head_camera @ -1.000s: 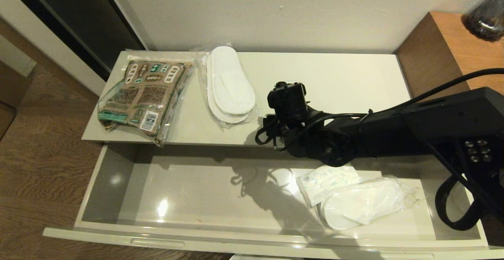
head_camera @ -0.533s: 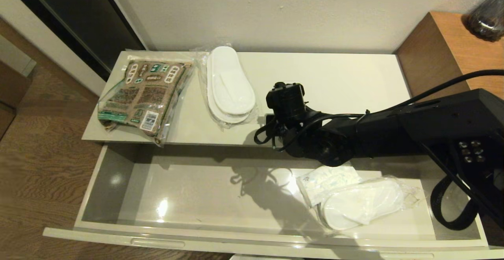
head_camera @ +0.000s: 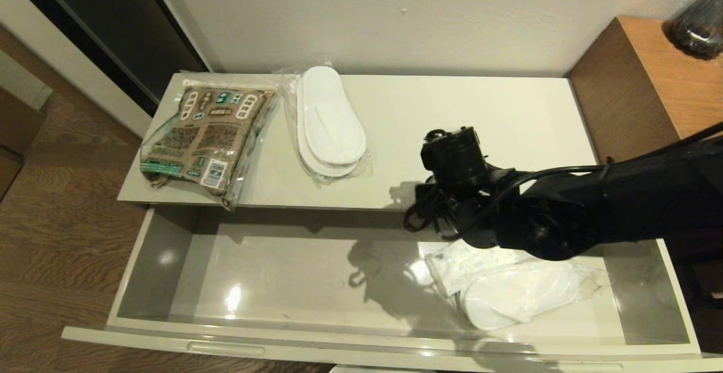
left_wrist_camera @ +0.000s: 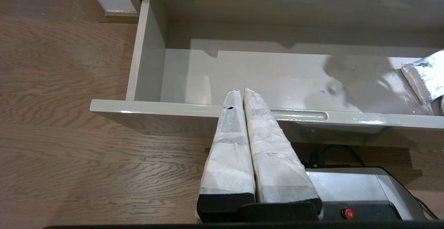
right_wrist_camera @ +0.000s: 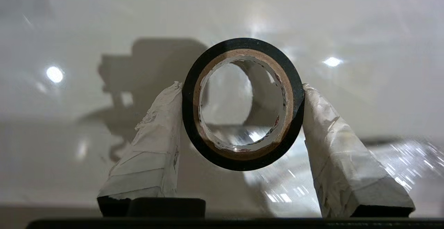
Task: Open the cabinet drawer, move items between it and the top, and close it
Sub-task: Put the adhesive tape in the drawer
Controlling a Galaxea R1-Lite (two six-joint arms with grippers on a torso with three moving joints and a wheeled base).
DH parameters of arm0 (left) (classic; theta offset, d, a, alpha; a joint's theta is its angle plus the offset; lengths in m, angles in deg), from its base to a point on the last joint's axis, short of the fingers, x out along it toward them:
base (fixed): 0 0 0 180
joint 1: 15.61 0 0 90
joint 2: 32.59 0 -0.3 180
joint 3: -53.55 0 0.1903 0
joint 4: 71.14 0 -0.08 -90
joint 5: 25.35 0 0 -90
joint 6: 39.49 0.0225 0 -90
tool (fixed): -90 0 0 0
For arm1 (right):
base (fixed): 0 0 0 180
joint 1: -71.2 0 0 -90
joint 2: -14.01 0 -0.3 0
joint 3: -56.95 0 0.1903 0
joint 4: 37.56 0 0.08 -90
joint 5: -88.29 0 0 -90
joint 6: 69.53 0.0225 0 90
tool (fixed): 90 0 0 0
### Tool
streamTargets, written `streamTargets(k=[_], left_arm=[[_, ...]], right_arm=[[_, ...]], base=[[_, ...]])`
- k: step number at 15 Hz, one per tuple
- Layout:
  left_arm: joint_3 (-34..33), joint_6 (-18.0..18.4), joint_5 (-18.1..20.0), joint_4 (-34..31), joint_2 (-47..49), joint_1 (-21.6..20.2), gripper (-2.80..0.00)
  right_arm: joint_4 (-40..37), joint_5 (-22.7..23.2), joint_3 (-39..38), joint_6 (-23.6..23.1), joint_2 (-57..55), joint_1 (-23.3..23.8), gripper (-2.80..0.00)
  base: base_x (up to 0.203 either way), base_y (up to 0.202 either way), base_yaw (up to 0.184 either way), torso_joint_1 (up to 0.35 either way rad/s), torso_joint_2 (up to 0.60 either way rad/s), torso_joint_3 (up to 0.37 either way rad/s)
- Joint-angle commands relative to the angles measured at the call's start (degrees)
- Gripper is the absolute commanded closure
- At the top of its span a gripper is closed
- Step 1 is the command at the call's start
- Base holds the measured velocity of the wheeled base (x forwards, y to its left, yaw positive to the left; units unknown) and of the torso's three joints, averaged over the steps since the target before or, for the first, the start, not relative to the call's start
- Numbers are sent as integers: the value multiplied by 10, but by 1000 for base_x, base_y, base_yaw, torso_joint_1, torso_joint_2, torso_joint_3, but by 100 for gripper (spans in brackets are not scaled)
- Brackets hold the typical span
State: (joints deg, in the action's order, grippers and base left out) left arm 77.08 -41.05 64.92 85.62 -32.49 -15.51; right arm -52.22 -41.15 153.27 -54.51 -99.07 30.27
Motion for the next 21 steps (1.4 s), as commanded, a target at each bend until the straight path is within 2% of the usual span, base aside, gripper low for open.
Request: streamTargets(k=[1,3,5,7,8,13,17,21], left_arm=[[0,0,0,0,0,0,0],[0,0,0,0,0,0,0],[0,0,0,0,0,0,0],[0,0,0,0,0,0,0],[0,0,0,0,0,0,0],[0,0,0,0,0,0,0],[-1,0,0,0,0,0,0],[0,0,0,0,0,0,0]], right_arm=[[-2,1,-132,13,111,2,0],[-1,3,-238,42,162,5,0],[1,8,-327,98,196,10,0],[8,10,-371,173,201,27,0],[20,12,-374,184,187,35,0],[151,17,-383,187,70,72,0],[219,18,-374,187,-12,81,0],[251,14,-364,187,-61,86,0]], base=[[0,0,0,0,0,0],[0,0,0,0,0,0],[0,0,0,0,0,0],[0,0,0,0,0,0],[0,0,0,0,0,0],[0,0,0,0,0,0],[0,0,0,0,0,0],[0,0,0,0,0,0]])
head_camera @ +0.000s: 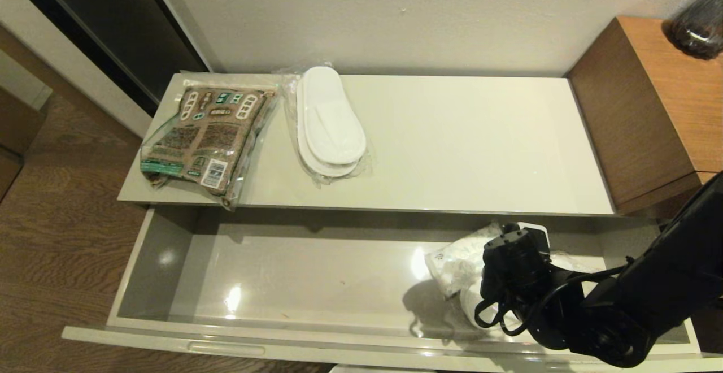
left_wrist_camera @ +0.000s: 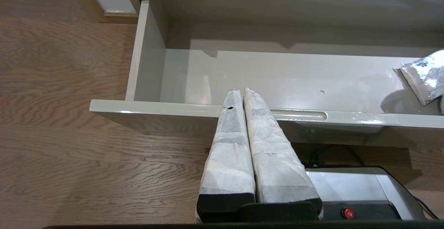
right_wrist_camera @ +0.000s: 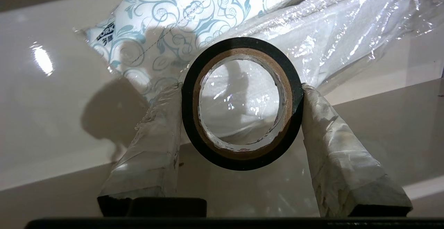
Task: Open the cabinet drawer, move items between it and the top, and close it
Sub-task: Put the adhesive tape in the drawer
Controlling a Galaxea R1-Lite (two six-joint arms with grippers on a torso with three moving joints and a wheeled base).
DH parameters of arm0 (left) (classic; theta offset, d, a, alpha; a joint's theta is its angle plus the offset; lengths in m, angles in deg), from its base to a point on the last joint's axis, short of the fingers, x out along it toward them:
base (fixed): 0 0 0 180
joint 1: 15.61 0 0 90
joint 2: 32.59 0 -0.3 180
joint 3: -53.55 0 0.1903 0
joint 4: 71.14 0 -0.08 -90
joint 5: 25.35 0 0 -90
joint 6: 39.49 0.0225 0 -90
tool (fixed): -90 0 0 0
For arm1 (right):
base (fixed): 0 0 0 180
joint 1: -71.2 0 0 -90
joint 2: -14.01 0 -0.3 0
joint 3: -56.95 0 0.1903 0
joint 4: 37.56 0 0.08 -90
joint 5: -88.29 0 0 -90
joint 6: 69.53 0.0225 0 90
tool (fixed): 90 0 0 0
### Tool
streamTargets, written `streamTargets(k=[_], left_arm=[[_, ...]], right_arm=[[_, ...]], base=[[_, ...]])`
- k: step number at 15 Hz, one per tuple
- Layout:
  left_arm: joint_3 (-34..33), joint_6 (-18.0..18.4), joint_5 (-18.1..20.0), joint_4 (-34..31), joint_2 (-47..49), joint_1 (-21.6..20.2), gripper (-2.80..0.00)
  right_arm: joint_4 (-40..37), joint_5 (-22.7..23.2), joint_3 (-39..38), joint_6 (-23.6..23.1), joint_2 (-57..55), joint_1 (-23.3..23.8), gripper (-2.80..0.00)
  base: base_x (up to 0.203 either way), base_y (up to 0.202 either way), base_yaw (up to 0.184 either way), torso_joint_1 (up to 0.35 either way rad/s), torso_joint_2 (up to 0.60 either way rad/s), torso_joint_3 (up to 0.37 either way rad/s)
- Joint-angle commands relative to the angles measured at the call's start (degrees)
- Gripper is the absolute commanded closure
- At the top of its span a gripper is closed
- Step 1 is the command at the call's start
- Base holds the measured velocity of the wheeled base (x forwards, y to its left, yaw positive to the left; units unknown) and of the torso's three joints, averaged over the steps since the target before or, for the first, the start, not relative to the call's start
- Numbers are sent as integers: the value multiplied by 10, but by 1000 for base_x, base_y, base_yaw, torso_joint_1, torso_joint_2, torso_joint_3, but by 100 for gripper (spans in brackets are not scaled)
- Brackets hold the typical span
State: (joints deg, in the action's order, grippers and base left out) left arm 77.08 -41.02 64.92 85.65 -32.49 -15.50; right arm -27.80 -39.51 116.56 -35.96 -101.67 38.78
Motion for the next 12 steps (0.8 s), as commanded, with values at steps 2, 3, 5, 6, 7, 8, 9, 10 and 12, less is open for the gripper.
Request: streamTargets(k=[2,3,5,6,7,8,9,10,12], left_arm=[[0,0,0,0,0,0,0],[0,0,0,1,0,0,0],[-1,0,0,0,0,0,0],[0,0,0,0,0,0,0],[0,0,0,0,0,0,0],[0,0,0,0,0,0,0],[0,0,0,0,0,0,0],[0,0,0,0,0,0,0],[0,0,0,0,0,0,0]], right_arm=[[11,-4,11,1,-43,4,0],[9,-4,22,-1,-44,9,0],[5,-5,24,-6,-44,12,-280],[5,-5,24,-6,-42,12,-280],[2,-5,23,-7,-33,12,-280],[-4,-5,22,-7,-23,11,-280],[-11,-5,21,-7,-16,11,-280],[-24,-5,20,-8,7,11,-280],[-69,-4,24,-11,61,10,-280]], base=[[0,0,0,0,0,0],[0,0,0,0,0,0],[0,0,0,0,0,0],[0,0,0,0,0,0],[0,0,0,0,0,0],[0,0,0,0,0,0],[0,0,0,0,0,0],[0,0,0,0,0,0],[0,0,0,0,0,0]])
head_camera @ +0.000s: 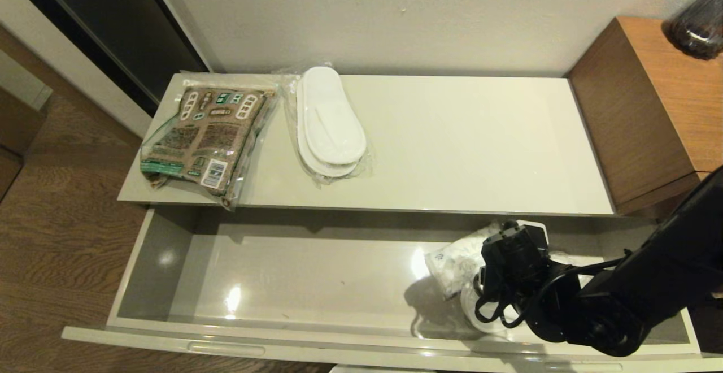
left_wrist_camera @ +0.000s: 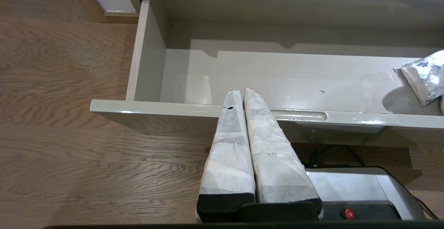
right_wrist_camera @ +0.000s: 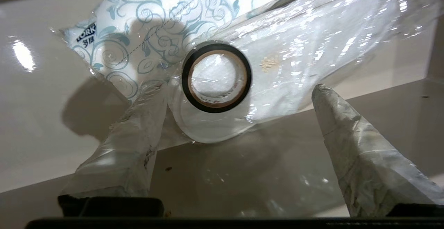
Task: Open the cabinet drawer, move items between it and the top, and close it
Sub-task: Put the adhesive tape in the drawer, then pick up the disposable slippers on the table
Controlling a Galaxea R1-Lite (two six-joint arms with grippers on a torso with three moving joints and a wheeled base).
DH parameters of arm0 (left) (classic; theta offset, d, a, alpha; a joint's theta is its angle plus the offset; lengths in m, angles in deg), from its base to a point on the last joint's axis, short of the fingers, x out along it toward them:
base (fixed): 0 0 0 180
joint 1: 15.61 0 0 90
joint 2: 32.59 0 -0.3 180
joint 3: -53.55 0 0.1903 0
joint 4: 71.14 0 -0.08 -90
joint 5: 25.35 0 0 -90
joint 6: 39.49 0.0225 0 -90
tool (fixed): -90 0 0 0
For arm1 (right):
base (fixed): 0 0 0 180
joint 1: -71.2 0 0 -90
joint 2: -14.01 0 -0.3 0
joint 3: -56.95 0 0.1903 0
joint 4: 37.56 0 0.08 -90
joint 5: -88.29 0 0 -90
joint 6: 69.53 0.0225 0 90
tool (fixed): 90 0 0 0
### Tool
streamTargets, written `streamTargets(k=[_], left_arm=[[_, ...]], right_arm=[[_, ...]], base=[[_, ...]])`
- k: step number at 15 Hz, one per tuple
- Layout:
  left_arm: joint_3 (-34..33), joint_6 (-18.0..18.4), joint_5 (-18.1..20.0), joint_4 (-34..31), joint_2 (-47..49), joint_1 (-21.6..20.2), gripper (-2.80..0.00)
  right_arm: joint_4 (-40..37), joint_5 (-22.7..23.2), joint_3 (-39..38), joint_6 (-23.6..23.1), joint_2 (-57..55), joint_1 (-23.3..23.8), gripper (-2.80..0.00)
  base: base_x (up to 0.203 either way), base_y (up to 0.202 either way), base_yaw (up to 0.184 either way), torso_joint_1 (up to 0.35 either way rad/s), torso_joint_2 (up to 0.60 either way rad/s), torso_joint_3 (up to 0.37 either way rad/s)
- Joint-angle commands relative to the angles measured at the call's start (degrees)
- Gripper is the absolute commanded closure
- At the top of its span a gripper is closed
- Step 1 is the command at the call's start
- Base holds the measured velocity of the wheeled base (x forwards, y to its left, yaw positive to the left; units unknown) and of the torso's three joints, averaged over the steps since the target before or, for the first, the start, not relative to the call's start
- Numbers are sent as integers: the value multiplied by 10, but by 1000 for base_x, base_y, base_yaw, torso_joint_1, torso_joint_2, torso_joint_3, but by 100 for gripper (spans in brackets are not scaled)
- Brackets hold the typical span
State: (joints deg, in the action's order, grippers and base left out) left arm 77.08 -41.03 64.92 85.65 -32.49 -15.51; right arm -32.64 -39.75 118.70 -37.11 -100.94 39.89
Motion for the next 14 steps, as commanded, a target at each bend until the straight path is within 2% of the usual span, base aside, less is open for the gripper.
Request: streamTargets(k=[1,5,6,9,11,12,14], left_arm=[[-1,0,0,0,0,0,0],[0,0,0,0,0,0,0],[0,0,0,0,0,0,0],[0,0,0,0,0,0,0],[0,0,0,0,0,0,0],[0,0,0,0,0,0,0],[0,0,0,0,0,0,0]], right_arm=[[-40,0,3,-3,81,-2,-280],[-186,4,31,-33,254,-7,-280],[-251,4,54,-49,307,-10,0],[-490,6,173,-101,428,-46,0],[-650,30,245,-116,477,-74,0],[-694,45,280,-117,489,-75,0],[-762,61,340,-117,508,-42,0]], base=[[0,0,0,0,0,0],[0,0,0,0,0,0],[0,0,0,0,0,0],[0,0,0,0,0,0],[0,0,0,0,0,0],[0,0,0,0,0,0],[0,0,0,0,0,0]])
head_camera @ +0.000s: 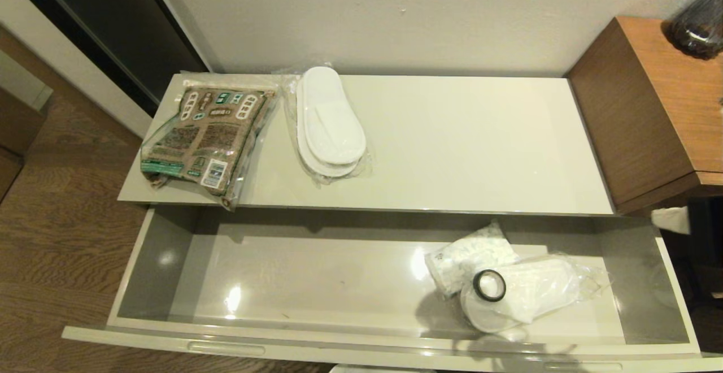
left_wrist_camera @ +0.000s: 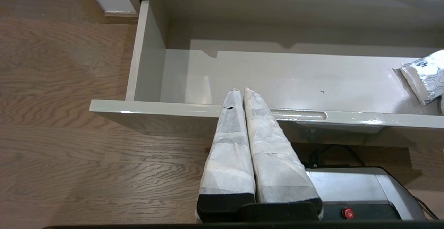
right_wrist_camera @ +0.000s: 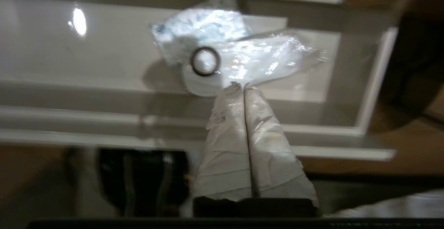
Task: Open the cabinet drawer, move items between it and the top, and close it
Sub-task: Pick up the disposable slippers on the table
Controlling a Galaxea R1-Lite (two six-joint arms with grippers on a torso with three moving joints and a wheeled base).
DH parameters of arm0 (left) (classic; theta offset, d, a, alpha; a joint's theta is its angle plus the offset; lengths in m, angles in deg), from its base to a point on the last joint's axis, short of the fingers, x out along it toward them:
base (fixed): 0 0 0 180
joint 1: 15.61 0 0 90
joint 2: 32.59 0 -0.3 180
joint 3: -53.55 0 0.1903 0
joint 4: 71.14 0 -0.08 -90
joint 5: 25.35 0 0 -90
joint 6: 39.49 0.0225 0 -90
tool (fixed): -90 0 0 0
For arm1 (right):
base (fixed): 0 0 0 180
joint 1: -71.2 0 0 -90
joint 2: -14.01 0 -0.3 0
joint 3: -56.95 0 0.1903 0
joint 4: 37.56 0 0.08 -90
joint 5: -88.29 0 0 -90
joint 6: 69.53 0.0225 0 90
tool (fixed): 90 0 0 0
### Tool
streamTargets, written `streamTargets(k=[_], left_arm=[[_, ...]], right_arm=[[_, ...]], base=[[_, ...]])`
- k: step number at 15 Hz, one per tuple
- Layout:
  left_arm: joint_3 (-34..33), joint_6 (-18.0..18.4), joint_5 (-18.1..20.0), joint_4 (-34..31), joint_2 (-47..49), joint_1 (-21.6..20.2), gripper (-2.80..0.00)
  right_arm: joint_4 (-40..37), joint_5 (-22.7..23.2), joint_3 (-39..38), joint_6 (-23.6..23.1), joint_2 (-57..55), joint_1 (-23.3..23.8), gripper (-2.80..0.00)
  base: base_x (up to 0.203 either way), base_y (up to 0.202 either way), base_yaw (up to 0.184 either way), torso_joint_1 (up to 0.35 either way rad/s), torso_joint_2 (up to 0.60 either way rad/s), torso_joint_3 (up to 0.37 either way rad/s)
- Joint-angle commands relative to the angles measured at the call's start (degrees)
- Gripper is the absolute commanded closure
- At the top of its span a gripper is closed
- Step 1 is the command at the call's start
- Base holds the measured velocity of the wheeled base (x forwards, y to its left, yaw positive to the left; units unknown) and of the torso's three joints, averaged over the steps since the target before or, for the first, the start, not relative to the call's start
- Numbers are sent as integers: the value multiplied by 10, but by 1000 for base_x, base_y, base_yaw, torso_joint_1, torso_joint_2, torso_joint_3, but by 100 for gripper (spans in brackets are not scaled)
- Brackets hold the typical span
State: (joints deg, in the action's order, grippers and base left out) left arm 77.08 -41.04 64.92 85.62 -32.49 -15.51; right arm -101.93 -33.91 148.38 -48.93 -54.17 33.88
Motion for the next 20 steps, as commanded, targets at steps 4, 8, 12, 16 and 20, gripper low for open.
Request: streamTargets(k=[4,8,12,16,20], left_arm=[[0,0,0,0,0,0,0],[-1,0,0,0,0,0,0],[0,0,0,0,0,0,0],[0,0,0,0,0,0,0],[0,0,0,0,0,0,0]], right_arm=[[-168,54,108,43,82,96,0],[-217,139,123,67,134,112,0],[-303,272,170,84,204,172,0],[-389,415,185,77,289,283,0],[-449,512,107,-37,424,422,0]], base=[[0,0,0,0,0,0],[0,0,0,0,0,0],[0,0,0,0,0,0],[0,0,0,0,0,0],[0,0,0,0,0,0]])
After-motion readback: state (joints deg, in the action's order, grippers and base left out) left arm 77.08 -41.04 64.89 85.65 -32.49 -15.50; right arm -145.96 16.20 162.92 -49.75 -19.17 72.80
